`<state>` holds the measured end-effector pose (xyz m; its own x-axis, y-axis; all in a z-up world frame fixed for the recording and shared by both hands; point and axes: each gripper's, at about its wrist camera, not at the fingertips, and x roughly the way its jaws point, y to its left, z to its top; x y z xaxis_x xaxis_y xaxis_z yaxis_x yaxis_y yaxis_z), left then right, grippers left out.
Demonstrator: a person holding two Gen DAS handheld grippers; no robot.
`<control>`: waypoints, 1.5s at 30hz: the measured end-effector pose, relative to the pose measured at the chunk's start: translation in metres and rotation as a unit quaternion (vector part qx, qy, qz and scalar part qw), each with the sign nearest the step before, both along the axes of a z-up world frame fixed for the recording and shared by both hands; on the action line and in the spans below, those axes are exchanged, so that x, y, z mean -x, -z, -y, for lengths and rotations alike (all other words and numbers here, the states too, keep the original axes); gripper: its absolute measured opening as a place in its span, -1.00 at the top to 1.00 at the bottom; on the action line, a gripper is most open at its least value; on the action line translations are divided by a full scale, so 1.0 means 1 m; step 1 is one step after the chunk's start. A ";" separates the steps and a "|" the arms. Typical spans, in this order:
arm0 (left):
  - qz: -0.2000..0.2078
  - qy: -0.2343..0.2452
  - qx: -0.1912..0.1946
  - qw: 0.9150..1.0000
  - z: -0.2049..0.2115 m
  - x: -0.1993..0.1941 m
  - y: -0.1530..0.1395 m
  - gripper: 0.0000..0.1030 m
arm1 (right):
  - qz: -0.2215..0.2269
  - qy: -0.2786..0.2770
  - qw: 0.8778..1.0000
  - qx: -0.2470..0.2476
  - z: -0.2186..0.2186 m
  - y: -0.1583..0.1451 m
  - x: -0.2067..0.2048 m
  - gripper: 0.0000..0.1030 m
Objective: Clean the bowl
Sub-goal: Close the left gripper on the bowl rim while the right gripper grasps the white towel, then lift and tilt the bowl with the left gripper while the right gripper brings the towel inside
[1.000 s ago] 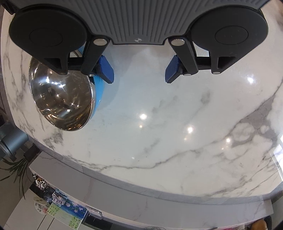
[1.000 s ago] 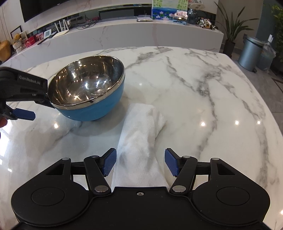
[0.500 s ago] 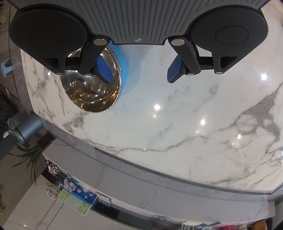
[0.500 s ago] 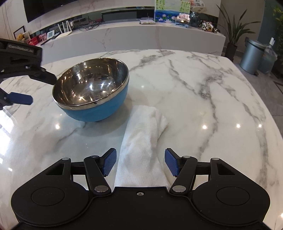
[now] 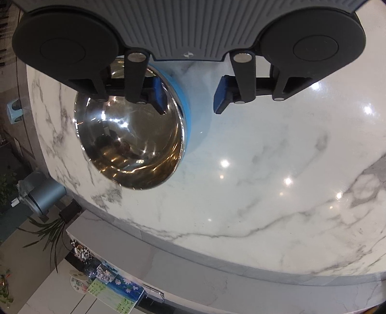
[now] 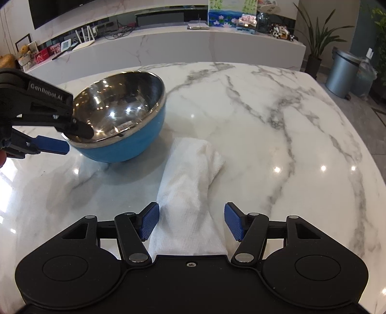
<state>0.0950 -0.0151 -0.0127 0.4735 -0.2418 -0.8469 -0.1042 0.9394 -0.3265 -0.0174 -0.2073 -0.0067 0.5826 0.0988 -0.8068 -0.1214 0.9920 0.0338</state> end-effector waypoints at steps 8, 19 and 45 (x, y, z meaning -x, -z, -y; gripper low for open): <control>0.014 0.025 -0.022 0.999 0.009 0.009 0.000 0.66 | 0.001 -0.012 1.000 0.002 -0.008 0.007 -0.004 -0.06; 0.039 0.039 -0.071 0.996 0.011 0.023 -0.007 0.74 | 0.016 -0.045 0.998 0.030 -0.021 0.006 0.001 0.61; 0.091 0.055 -0.203 0.973 0.021 0.057 -0.019 0.76 | 0.061 -0.062 0.996 -0.015 -0.011 -0.036 0.022 0.63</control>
<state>0.0381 -0.0357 0.0068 0.6152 0.0380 -0.7874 0.0284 0.9971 0.0703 -0.0392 -0.1966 0.0293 0.6581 0.1984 -0.7263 -0.2473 0.9681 0.0404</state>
